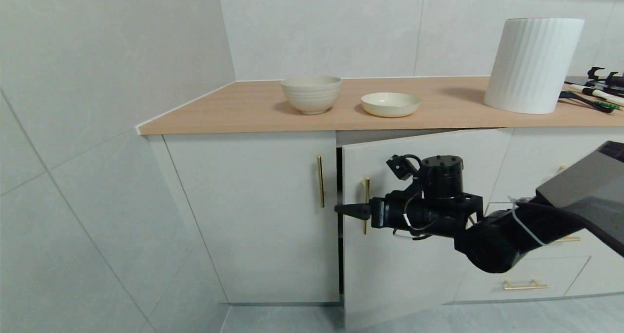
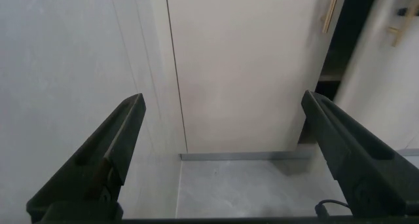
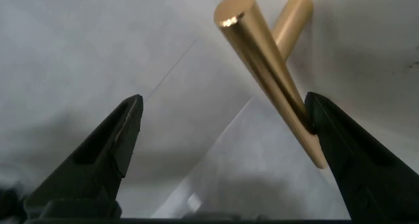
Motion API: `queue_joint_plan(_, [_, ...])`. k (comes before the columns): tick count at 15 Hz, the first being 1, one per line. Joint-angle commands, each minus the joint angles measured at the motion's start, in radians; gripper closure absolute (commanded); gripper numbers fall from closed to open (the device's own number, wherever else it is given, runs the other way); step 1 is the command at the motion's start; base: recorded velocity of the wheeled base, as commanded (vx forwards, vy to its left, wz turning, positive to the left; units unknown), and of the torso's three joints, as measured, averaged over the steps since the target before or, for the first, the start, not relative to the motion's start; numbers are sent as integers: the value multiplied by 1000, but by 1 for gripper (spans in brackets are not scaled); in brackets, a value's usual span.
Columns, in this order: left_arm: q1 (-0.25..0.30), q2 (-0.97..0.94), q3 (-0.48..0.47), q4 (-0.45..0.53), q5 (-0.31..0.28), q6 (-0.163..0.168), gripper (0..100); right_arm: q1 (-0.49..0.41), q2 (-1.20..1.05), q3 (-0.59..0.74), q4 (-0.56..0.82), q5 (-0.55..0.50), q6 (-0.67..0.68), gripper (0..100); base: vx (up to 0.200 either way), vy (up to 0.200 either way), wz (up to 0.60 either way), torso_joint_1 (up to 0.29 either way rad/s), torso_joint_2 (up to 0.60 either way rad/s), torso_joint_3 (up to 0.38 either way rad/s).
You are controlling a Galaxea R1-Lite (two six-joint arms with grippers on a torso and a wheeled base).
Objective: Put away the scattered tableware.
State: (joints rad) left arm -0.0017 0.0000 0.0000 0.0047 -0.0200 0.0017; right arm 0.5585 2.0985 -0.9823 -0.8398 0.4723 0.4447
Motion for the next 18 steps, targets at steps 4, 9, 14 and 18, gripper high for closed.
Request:
queue_joint_plan(4, [0, 0, 0, 0, -1, 0, 0, 32, -187, 268, -110, 78, -1, 0, 0, 0, 0, 0, 0, 0])
queue_joint_plan(9, [0, 0, 0, -2, -1, 4, 0, 55, -213, 370, -209, 80, -4, 0, 0, 0, 0, 0, 0, 0])
queue_joint_plan(14, [-4, 29, -133, 29, -117, 32, 0, 55, -244, 402, -209, 80, -4, 0, 0, 0, 0, 0, 0, 0])
queue_joint_plan(18, [-4, 514, -592, 106, -357, -88, 0, 55, -245, 426, -209, 80, -6, 0, 0, 0, 0, 0, 0, 0])
